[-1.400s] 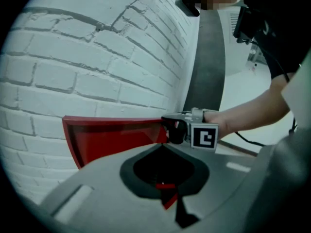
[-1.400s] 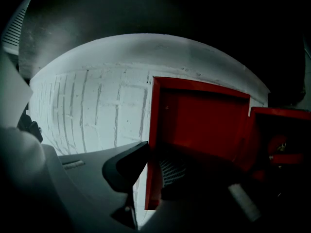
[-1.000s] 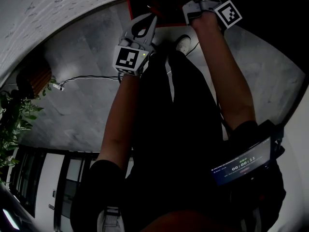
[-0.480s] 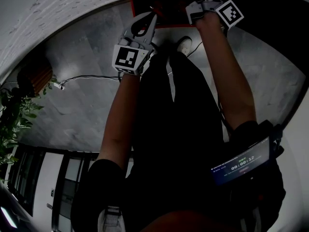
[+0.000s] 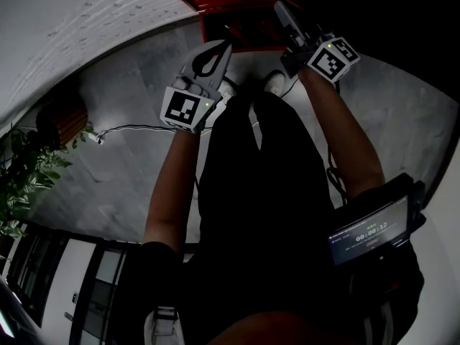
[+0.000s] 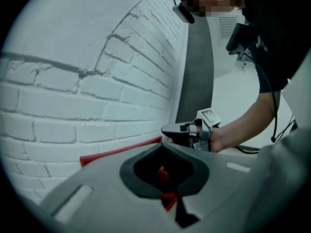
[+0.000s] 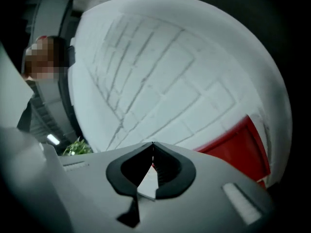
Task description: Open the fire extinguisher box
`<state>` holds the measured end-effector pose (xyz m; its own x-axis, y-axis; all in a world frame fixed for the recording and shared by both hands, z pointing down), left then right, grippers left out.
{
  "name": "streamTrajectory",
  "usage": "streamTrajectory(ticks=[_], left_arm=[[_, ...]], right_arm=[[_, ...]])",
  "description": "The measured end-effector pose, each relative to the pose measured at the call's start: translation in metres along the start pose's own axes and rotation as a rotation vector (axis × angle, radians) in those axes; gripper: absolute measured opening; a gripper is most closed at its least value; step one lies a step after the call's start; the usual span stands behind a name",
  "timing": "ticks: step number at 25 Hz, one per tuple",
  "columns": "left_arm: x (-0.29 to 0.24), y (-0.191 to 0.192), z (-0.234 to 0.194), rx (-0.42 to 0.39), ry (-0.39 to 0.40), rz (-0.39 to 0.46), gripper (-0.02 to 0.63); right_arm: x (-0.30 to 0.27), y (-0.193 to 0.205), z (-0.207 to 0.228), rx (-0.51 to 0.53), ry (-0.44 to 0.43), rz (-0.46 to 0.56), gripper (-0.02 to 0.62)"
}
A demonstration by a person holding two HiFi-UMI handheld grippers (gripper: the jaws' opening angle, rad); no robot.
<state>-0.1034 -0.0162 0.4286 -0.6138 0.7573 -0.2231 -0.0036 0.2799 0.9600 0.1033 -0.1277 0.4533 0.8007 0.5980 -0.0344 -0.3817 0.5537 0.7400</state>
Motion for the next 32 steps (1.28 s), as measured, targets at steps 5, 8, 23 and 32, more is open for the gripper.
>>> streamTrajectory(ticks=[5,8,23,32], left_arm=[[0.035,-0.067,0.039,-0.008,0.049,0.009,0.005],[0.053,-0.103,0.059,-0.003,0.054,0.008,0.005],[0.124,-0.163,0.118,-0.056,0.092,0.067,0.005],[0.14,-0.194,0.15,-0.078,0.104,0.102,0.005]], right_arm=[[0.025,-0.037,-0.092,0.329,-0.151,-0.081,0.009],[0.042,-0.055,-0.142,0.461,-0.215,-0.116,0.009],[0.103,-0.065,-0.278,0.524,-0.381,-0.203,0.009],[0.12,-0.097,-0.317,0.605,-0.396,-0.163,0.009]])
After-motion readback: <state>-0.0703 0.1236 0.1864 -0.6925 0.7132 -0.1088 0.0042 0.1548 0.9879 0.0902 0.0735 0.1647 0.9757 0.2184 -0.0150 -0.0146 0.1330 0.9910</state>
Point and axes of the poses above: the fingertips, and each gripper's own axes: x backward along the fingers, z to its right, y out of its underside, the point moved 8 cm from there along x, backward along the fingers, and after that the axes turned 2 degrees about -y, right-handed, at the moved point
